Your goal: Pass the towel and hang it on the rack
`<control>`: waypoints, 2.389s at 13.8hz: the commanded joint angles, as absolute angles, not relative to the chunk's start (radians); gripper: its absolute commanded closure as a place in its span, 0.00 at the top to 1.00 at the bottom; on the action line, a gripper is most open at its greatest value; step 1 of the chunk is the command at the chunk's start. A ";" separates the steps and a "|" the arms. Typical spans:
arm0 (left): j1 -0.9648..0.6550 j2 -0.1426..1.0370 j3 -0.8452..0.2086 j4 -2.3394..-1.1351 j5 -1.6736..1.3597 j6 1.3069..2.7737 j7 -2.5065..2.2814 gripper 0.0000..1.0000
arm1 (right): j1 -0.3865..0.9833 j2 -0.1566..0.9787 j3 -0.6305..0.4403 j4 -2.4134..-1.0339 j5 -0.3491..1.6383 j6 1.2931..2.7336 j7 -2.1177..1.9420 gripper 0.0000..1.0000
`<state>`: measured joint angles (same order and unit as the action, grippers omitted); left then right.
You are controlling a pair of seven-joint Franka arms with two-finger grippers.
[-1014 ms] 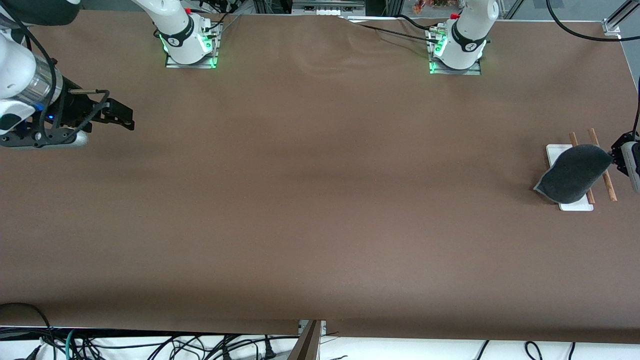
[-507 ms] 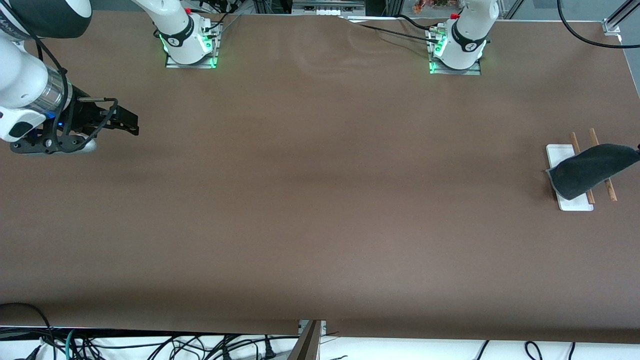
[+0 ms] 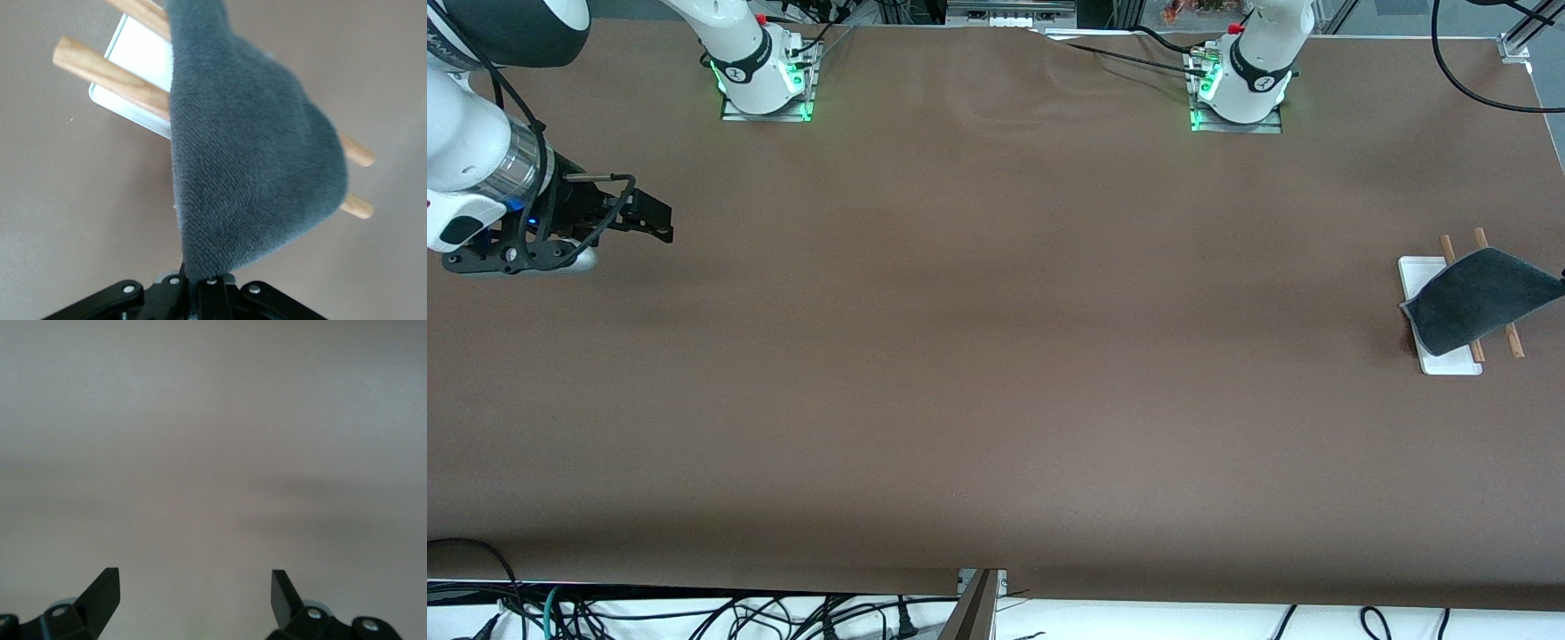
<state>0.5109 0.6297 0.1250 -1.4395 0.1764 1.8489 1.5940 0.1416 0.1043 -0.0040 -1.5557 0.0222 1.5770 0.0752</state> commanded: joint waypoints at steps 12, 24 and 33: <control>0.538 0.670 0.117 -1.391 0.132 1.881 1.601 1.00 | 0.140 0.101 -0.002 -1.522 0.009 1.591 0.100 1.00; 0.451 0.514 0.092 -1.275 0.026 1.651 1.453 1.00 | 0.135 0.109 -0.003 -1.522 0.000 1.595 0.101 1.00; 0.108 0.350 0.087 -1.297 -0.045 1.370 0.745 1.00 | 0.130 0.132 -0.008 -1.523 0.002 1.644 0.098 1.00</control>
<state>0.1652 0.4335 0.0762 -1.2100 -0.0263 1.3691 0.8918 0.1363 0.1334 -0.0140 -1.5317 0.0134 1.6495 0.0857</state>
